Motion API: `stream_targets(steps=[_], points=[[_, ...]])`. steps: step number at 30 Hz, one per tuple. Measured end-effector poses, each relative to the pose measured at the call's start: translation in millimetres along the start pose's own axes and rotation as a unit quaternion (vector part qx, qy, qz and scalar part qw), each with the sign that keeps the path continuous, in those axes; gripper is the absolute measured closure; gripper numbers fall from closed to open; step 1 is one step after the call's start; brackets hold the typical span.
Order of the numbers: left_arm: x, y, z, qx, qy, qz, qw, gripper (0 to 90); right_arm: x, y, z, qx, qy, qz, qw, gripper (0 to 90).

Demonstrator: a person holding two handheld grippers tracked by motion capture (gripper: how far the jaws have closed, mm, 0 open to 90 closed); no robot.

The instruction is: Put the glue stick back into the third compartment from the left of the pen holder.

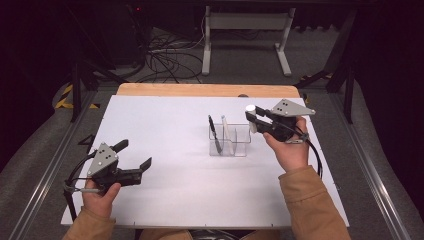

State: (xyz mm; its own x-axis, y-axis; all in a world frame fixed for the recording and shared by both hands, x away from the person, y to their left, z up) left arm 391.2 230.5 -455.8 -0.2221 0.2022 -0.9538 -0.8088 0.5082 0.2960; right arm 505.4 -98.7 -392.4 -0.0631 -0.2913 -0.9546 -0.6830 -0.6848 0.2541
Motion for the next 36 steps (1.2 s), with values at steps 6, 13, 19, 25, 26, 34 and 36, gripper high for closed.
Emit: stream_targets(steps=[6,13,19,25,26,34,36], points=[[-0.1,0.0,-0.1,0.0,0.0,0.0,1.0,6.2,2.7,-2.9,3.5,-0.024,-0.007,-0.027,0.9993,67.4],[0.2,-0.3,-0.3,0.001,0.0,0.0,1.0,6.2,5.1,-4.0,3.9,-0.033,-0.014,-0.04,0.9986,67.4],[0.1,-0.2,-0.4,0.001,0.0,0.0,1.0,6.3,6.5,-6.3,2.9,-0.031,-0.024,-0.041,0.9984,67.3],[0.1,-0.1,0.1,0.001,0.0,0.0,1.0,6.3,6.4,-7.3,3.9,-0.034,-0.03,-0.044,0.998,67.3],[0.1,-0.2,0.1,0.0,0.0,0.0,1.0,6.3,6.2,-7.5,5.3,-0.04,-0.04,-0.046,0.9974,67.3],[0.1,0.0,0.3,-0.001,-0.001,0.0,1.0,6.4,11.6,-13.3,6.2,-0.045,-0.036,-0.053,0.997,67.2],[0.1,-0.1,0.3,0.0,-0.001,0.0,1.0,6.4,14.4,-14.9,6.7,-0.048,-0.035,-0.05,0.997,67.2]])
Point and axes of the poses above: each handheld gripper's, and its own axes: y roughly backward along the jaws, x roughly out of its underside, z roughly to its left, the point moved 10 cm from there along -y, roughly forward along the jaws, and after that the axes turned 1 degree about y, right-handed, at the moved point
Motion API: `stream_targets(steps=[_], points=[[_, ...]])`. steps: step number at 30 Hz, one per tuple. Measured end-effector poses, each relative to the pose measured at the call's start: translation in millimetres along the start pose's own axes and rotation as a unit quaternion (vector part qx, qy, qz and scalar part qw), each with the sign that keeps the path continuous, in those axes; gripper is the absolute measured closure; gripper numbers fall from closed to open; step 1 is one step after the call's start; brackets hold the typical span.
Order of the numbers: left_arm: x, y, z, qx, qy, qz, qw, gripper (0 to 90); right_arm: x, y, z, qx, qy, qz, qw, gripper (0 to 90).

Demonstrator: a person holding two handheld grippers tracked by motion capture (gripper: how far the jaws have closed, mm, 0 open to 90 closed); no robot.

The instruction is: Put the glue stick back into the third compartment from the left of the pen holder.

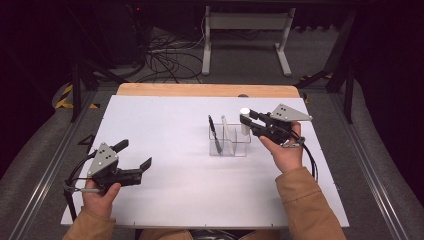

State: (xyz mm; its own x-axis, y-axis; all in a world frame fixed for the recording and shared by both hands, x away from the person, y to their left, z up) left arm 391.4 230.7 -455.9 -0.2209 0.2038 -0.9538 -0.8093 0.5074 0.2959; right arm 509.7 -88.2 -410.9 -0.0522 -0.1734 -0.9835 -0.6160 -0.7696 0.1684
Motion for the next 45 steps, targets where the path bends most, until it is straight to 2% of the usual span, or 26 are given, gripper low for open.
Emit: stream_targets(steps=[14,19,20,22,25,26,28,30,35,45], points=[[0.2,0.0,0.3,0.0,-0.001,0.001,1.0,6.5,22.9,-11.1,-1.1,0.009,0.011,0.032,0.9994,67.1],[1.1,-0.5,0.5,-0.001,-0.004,0.004,1.0,6.7,30.7,-12.2,0.6,0.005,0.004,0.051,0.9987,66.0],[1.3,-0.6,0.5,-0.002,-0.004,0.005,1.0,6.7,32.4,-11.8,0.7,0.006,0.007,0.057,0.9983,61.6],[1.4,-0.7,0.3,-0.001,-0.005,0.004,1.0,6.8,33.3,-10.8,-0.3,0.009,0.011,0.061,0.998,44.4],[1.4,-1.0,0.4,-0.002,-0.007,0.003,1.0,6.8,27.9,-3.6,-2.1,0.024,0.022,0.055,0.9979,33.9],[1.5,-1.1,0.3,-0.002,-0.007,0.003,1.0,6.7,25.1,-1.1,-1.9,0.029,0.02,0.049,0.9982,30.8],[1.8,-1.2,-0.5,-0.001,-0.006,0.004,1.0,6.8,19.1,4.5,-1.5,0.036,0.021,0.038,0.9984,27.9],[1.5,-1.1,-0.7,-0.002,-0.007,0.004,1.0,6.7,13.9,9.5,1.1,0.035,0.013,0.03,0.9989,27.1],[0.8,-0.8,-0.4,-0.003,-0.007,0.001,1.0,6.7,5.0,17.3,5.4,0.034,0.016,0.014,0.9992,26.7],[2.4,1.5,-0.6,-0.004,-0.017,0.006,0.9998,6.7,0.4,31.0,12.7,0.026,0.015,0.013,0.9995,26.0]])
Point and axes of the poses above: each handheld gripper's, and its own axes: y roughly backward along the jaws, x roughly out of its underside, z roughly to its left, the point moved 10 cm from there along -y, roughly forward along the jaws, and after that the axes turned 1 degree about y, right-handed, at the moved point
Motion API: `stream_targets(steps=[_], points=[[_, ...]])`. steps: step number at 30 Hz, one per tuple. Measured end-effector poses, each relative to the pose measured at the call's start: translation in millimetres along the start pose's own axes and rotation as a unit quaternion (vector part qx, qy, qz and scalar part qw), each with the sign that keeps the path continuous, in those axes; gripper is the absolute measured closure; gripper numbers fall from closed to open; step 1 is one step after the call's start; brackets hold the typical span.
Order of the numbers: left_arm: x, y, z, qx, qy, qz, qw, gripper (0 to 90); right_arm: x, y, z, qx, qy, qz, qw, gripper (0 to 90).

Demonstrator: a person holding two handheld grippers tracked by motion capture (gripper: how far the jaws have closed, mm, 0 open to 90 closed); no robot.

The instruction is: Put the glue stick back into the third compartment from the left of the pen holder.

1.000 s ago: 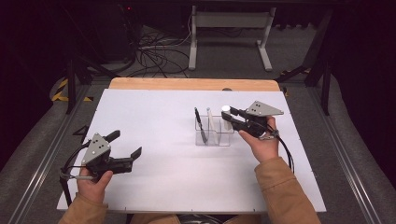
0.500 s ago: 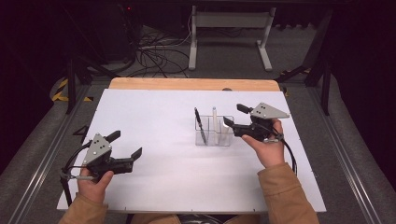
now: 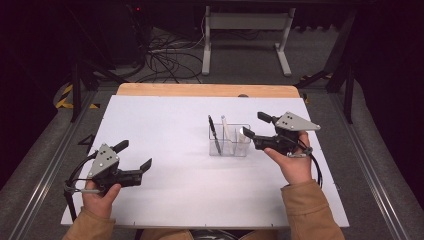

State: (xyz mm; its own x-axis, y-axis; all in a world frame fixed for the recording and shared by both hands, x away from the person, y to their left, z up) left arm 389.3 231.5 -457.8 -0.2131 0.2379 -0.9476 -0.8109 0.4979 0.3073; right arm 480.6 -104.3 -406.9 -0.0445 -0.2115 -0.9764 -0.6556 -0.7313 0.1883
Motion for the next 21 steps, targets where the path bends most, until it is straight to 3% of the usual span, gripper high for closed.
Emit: stream_targets(steps=[5,12,16,21], points=[[1.7,1.9,-2.3,0.007,0.003,0.004,1.0,6.7,-0.6,13.6,6.2,-0.011,-0.006,-0.009,0.9999,25.1],[2.2,5.0,-5.8,0.008,-0.01,-0.001,0.9999,6.4,9.5,30.1,17.2,-0.025,-0.006,-0.009,0.9996,24.7],[3.0,6.4,-5.5,0.012,-0.014,-0.004,0.9998,6.1,20.0,36.6,24.2,-0.025,0.008,0.006,0.9996,25.0],[4.0,8.7,-6.7,0.014,-0.011,-0.007,0.9998,6.0,34.3,42.5,33.6,-0.036,-0.002,0.005,0.9993,24.9]])
Point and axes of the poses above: each handheld gripper's, and its own axes: y roughly backward along the jaws, x roughly out of its underside, z roughly to its left, the point moved 10 cm from there along -y, roughly forward along the jaws, and after that the axes turned 1 degree about y, right-handed, at the moved point
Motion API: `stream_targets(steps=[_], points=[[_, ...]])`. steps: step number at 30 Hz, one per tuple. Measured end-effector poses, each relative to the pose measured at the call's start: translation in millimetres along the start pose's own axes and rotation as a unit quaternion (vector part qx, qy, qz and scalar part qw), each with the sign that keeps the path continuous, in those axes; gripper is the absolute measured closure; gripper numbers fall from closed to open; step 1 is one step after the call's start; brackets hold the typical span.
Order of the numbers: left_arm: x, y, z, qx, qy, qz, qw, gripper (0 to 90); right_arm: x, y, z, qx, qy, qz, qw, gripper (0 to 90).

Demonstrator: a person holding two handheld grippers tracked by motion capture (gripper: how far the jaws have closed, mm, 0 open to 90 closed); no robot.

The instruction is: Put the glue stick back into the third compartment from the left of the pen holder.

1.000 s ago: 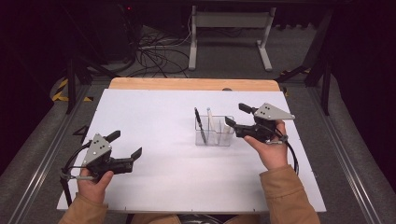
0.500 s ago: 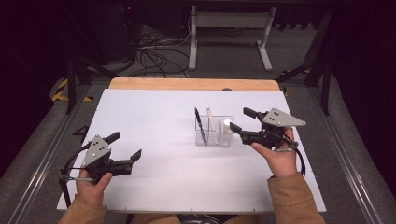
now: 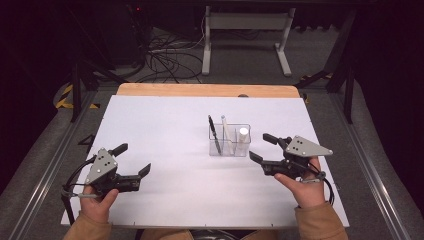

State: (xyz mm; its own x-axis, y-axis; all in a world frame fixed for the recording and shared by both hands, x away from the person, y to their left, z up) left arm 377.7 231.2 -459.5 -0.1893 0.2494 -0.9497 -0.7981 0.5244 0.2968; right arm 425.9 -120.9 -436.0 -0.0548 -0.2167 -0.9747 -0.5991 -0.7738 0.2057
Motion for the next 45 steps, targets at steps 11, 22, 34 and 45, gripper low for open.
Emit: stream_targets(steps=[11,22,34,45], points=[[2.4,2.0,-3.2,-0.009,-0.016,-0.002,0.9998,4.6,34.1,5.5,1.9,-0.011,-0.025,0.024,0.9993,21.8],[12.0,2.5,-3.3,0.009,0.002,-0.005,0.9999,4.4,74.4,-0.4,0.1,-0.002,-0.042,0.06,0.9973,21.3],[21.6,-4.0,-5.2,0.015,-0.009,0.001,0.9999,3.9,88.9,-1.7,2.5,0.017,-0.053,0.066,0.9963,21.4],[22.0,-3.4,0.0,-0.002,-0.006,0.001,1.0,3.8,89.3,-1.8,0.5,0.019,-0.052,0.068,0.9962,21.4]])
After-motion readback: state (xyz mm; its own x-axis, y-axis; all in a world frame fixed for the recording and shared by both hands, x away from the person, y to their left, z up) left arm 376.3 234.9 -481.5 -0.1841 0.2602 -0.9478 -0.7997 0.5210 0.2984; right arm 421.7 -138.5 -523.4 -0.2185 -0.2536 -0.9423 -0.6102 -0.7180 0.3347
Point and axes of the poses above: each handheld gripper's, and its own axes: y roughly backward along the jaws, x roughly out of its underside, z roughly to its left, the point moved 10 cm from there along -y, roughly forward along the jaws, and after that the axes turned 1 degree about y, right-handed, at the moved point
